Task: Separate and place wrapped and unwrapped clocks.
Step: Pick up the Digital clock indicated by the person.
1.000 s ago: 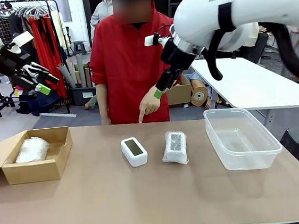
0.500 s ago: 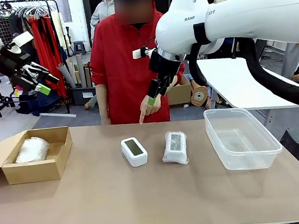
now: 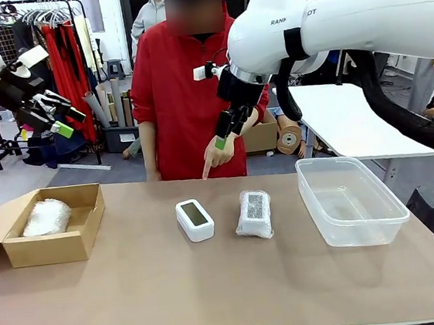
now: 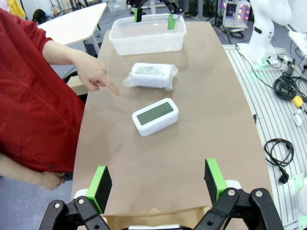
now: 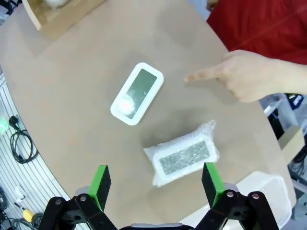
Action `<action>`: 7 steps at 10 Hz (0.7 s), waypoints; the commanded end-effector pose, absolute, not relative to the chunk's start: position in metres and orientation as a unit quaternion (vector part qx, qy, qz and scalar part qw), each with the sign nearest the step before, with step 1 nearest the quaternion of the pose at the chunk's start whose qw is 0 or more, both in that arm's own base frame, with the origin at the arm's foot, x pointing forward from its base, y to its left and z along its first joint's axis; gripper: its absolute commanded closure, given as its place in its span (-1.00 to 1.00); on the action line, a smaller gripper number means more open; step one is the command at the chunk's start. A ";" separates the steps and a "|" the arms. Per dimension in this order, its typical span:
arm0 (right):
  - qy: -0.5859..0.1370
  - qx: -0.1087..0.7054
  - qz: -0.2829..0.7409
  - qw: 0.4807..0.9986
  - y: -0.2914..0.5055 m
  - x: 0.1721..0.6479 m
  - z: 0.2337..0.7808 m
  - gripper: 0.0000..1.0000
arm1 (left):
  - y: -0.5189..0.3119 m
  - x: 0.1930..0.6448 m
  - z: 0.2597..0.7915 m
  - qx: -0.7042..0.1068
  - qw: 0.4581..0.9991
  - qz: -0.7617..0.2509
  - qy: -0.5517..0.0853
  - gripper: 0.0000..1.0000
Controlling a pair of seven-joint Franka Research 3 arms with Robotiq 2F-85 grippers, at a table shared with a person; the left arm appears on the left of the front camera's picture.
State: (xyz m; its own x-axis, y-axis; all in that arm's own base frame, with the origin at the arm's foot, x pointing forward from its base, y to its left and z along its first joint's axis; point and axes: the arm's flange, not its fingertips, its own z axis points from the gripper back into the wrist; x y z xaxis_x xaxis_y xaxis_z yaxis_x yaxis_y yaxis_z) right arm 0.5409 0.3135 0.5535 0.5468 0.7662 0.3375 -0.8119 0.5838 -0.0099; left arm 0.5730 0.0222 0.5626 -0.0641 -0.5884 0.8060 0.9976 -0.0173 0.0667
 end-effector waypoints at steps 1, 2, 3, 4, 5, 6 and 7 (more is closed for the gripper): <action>-0.139 0.107 0.415 0.893 0.330 0.547 0.548 -1.00 | 0.023 0.572 0.561 -0.301 0.608 -0.653 -0.337 -1.00; -0.124 0.111 0.364 0.916 0.352 0.558 0.545 -1.00 | 0.023 0.572 0.561 -0.301 0.608 -0.653 -0.337 -1.00; -0.118 0.107 0.347 0.924 0.375 0.564 0.542 -1.00 | 0.023 0.572 0.561 -0.301 0.608 -0.653 -0.337 -1.00; -0.121 0.096 0.337 0.929 0.397 0.569 0.531 -1.00 | 0.023 0.572 0.561 -0.301 0.608 -0.653 -0.337 -1.00; -0.133 0.067 0.297 0.943 0.411 0.576 0.522 -1.00 | 0.023 0.572 0.561 -0.301 0.608 -0.653 -0.337 -1.00; -0.135 0.039 0.260 0.955 0.423 0.582 0.509 -1.00 | 0.023 0.572 0.561 -0.301 0.608 -0.653 -0.337 -1.00; -0.127 0.024 0.240 0.962 0.437 0.584 0.490 -1.00 | 0.023 0.572 0.561 -0.301 0.608 -0.653 -0.337 -1.00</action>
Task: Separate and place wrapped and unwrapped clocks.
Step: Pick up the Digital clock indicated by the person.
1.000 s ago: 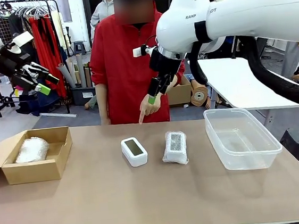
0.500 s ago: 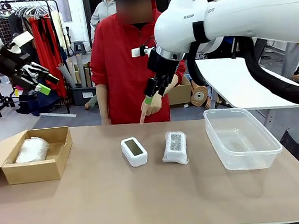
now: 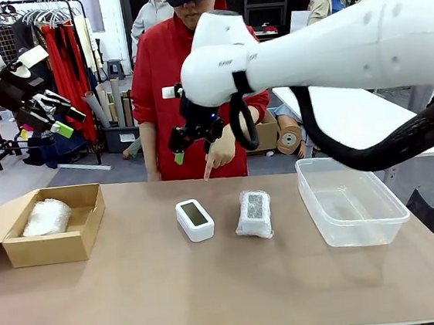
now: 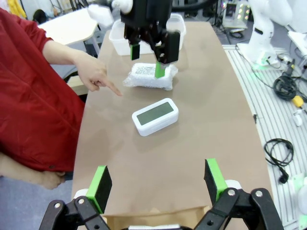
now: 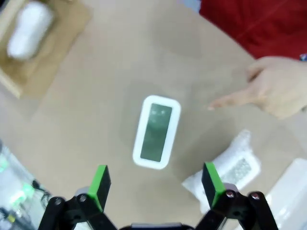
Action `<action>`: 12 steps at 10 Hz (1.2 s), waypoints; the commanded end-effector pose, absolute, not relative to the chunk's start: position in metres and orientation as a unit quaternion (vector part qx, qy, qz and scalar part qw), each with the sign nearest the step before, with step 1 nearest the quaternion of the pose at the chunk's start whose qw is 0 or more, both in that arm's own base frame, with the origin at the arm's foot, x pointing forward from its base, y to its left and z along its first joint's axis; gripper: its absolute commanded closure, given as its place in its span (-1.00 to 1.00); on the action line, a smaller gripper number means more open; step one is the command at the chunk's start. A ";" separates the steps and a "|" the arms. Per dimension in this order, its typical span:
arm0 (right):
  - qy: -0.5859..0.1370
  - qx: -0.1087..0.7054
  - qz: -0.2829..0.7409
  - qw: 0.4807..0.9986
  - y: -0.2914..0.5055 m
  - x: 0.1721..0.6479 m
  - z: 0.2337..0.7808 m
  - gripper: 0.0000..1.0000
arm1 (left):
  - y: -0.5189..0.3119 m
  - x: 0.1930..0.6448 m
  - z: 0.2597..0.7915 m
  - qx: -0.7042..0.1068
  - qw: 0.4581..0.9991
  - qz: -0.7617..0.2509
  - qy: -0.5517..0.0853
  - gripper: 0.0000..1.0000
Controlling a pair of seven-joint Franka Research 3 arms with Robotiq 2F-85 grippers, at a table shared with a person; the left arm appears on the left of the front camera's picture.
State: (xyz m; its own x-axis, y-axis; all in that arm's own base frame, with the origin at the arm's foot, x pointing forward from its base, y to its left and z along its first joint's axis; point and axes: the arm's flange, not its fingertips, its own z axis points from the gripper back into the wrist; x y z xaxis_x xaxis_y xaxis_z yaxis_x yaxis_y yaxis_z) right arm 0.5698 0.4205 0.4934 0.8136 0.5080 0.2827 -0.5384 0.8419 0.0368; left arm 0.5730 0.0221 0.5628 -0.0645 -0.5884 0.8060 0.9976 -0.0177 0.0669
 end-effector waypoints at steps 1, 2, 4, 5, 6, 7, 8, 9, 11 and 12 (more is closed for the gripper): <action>-0.114 -0.013 0.228 0.967 0.449 0.584 0.472 -1.00 | 0.023 0.572 0.561 -0.301 0.608 -0.653 -0.337 -1.00; -0.104 -0.017 0.215 0.971 0.455 0.584 0.454 -1.00 | 0.023 0.572 0.561 -0.301 0.608 -0.653 -0.337 -1.00; -0.102 -0.025 0.186 0.977 0.454 0.588 0.426 -1.00 | 0.023 0.572 0.561 -0.301 0.608 -0.653 -0.337 -1.00; -0.097 -0.010 0.165 0.981 0.454 0.586 0.410 -1.00 | 0.023 0.572 0.561 -0.301 0.608 -0.653 -0.337 -1.00; -0.085 0.005 0.164 0.983 0.451 0.586 0.400 -1.00 | 0.023 0.572 0.561 -0.301 0.608 -0.653 -0.337 -1.00; -0.078 0.016 0.157 0.984 0.450 0.585 0.388 -1.00 | 0.023 0.572 0.561 -0.301 0.608 -0.653 -0.337 -1.00; -0.065 0.023 0.156 0.985 0.447 0.583 0.378 -1.00 | 0.023 0.572 0.561 -0.301 0.608 -0.653 -0.337 -1.00; -0.057 0.028 0.155 0.986 0.447 0.580 0.367 -1.00 | 0.023 0.572 0.561 -0.301 0.608 -0.653 -0.337 -1.00; -0.061 0.008 0.170 0.984 0.447 0.585 0.371 -1.00 | 0.023 0.572 0.561 -0.301 0.608 -0.653 -0.337 -1.00; -0.061 0.008 0.170 0.984 0.447 0.585 0.371 -1.00 | 0.023 0.572 0.561 -0.301 0.608 -0.653 -0.337 -1.00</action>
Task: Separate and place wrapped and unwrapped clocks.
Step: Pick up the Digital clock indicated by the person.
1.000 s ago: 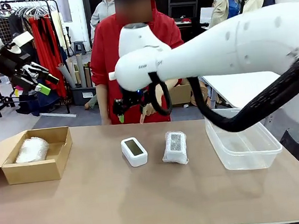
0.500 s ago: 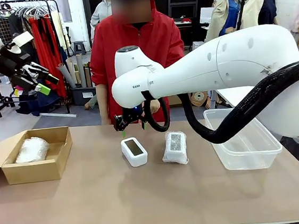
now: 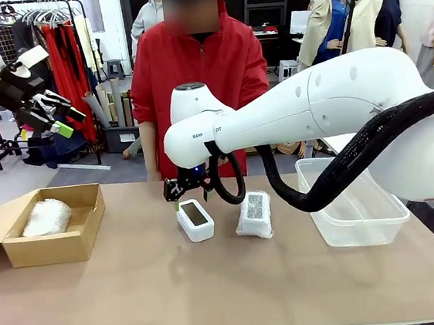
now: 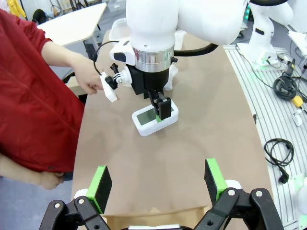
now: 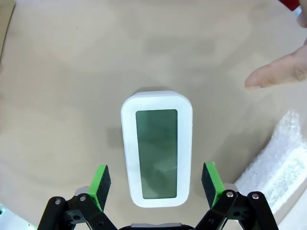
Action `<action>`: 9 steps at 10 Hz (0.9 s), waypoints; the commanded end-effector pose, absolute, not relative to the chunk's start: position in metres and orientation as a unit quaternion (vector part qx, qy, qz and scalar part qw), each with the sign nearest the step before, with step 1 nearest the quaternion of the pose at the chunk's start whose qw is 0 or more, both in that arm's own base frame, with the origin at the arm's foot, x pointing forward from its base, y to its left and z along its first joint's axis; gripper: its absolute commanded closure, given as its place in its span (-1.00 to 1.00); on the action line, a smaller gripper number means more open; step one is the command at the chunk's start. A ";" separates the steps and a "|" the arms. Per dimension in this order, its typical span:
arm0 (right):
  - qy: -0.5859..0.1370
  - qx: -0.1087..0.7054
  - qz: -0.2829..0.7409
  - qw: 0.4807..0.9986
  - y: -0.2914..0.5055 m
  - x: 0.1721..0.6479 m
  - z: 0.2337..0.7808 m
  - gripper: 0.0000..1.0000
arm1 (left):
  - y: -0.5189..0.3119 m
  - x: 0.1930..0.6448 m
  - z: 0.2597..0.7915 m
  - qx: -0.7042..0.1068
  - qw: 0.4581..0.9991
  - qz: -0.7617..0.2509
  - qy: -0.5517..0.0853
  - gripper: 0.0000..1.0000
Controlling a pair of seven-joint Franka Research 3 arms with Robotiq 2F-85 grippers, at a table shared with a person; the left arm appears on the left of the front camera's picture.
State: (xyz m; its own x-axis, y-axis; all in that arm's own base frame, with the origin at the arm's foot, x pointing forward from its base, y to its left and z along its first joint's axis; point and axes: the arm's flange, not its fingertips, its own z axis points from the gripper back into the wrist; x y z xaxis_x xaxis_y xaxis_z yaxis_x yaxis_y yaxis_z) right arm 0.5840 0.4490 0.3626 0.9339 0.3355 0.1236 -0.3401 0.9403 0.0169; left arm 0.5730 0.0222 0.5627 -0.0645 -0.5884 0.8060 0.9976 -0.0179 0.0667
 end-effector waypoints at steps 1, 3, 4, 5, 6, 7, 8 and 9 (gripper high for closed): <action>-0.061 0.008 0.170 0.984 0.447 0.585 0.371 -1.00 | 0.023 0.572 0.561 -0.301 0.608 -0.653 -0.337 -1.00; -0.072 0.007 0.181 0.981 0.449 0.585 0.359 -1.00 | 0.023 0.572 0.561 -0.301 0.608 -0.653 -0.337 -1.00; -0.064 0.014 0.189 0.980 0.450 0.587 0.352 -1.00 | 0.023 0.572 0.561 -0.301 0.608 -0.653 -0.337 -1.00; -0.062 0.015 0.187 0.980 0.450 0.588 0.348 -1.00 | 0.023 0.572 0.561 -0.301 0.608 -0.653 -0.337 -1.00; -0.058 0.014 0.190 0.980 0.451 0.587 0.345 -1.00 | 0.023 0.572 0.561 -0.301 0.608 -0.653 -0.337 -1.00; -0.055 0.014 0.190 0.980 0.451 0.587 0.340 -1.00 | 0.023 0.572 0.561 -0.301 0.608 -0.653 -0.337 -1.00; -0.053 0.007 0.191 0.980 0.450 0.588 0.337 -1.00 | 0.023 0.572 0.561 -0.301 0.608 -0.653 -0.337 -1.00; -0.049 0.008 0.193 0.980 0.450 0.588 0.333 -1.00 | 0.023 0.572 0.561 -0.301 0.608 -0.653 -0.337 -1.00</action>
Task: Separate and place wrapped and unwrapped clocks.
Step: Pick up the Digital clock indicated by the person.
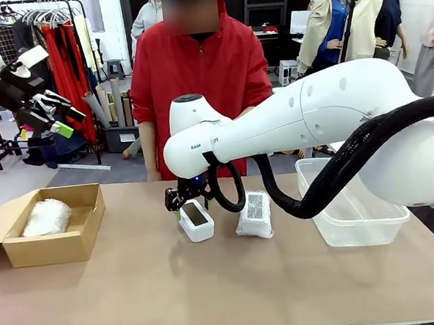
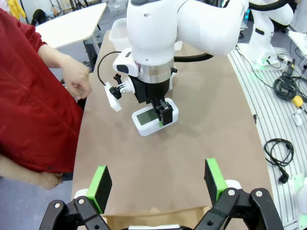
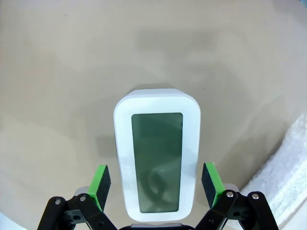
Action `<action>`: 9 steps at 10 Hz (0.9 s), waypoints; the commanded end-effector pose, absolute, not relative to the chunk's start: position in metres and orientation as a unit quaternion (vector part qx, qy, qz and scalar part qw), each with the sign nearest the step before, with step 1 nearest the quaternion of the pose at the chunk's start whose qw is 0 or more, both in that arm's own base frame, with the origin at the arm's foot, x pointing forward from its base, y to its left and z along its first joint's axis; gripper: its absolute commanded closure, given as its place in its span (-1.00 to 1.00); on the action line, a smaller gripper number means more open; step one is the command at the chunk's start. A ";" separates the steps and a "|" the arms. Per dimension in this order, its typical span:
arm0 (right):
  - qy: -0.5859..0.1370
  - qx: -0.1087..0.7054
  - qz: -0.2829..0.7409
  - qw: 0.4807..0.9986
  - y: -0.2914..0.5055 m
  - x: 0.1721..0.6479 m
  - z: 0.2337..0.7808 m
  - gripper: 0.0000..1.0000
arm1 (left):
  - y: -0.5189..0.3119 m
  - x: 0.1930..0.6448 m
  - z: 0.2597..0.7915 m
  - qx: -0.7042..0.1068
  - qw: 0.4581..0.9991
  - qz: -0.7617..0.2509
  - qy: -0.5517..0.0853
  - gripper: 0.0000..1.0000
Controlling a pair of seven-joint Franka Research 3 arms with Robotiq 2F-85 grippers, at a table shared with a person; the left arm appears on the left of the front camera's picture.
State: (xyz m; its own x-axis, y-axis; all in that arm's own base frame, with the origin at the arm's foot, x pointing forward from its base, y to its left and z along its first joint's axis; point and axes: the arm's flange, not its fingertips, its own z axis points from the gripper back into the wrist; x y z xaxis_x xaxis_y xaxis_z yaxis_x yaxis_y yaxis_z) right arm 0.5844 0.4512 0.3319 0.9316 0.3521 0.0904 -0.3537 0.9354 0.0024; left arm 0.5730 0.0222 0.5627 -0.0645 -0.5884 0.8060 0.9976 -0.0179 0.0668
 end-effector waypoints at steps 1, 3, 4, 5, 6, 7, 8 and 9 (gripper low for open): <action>-0.044 0.004 0.194 0.980 0.450 0.587 0.329 -1.00 | 0.023 0.572 0.561 -0.301 0.608 -0.653 -0.337 -1.00; -0.038 -0.001 0.194 0.980 0.451 0.589 0.322 -1.00 | 0.023 0.572 0.561 -0.301 0.608 -0.653 -0.337 -1.00; -0.033 -0.001 0.195 0.980 0.450 0.590 0.320 -1.00 | 0.023 0.572 0.561 -0.301 0.608 -0.653 -0.337 -1.00; -0.028 0.000 0.195 0.980 0.449 0.590 0.316 -1.00 | 0.023 0.572 0.561 -0.301 0.608 -0.653 -0.337 -1.00; -0.026 0.000 0.196 0.980 0.448 0.590 0.314 -1.00 | 0.023 0.572 0.561 -0.301 0.608 -0.653 -0.337 -1.00; -0.027 -0.002 0.215 0.976 0.446 0.590 0.313 -1.00 | 0.023 0.572 0.561 -0.301 0.608 -0.653 -0.337 -1.00; -0.024 -0.002 0.219 0.975 0.445 0.590 0.312 -0.60 | 0.023 0.572 0.561 -0.301 0.608 -0.653 -0.337 -1.00; -0.020 0.000 0.216 0.976 0.444 0.590 0.312 -0.20 | 0.023 0.572 0.561 -0.301 0.608 -0.653 -0.337 -1.00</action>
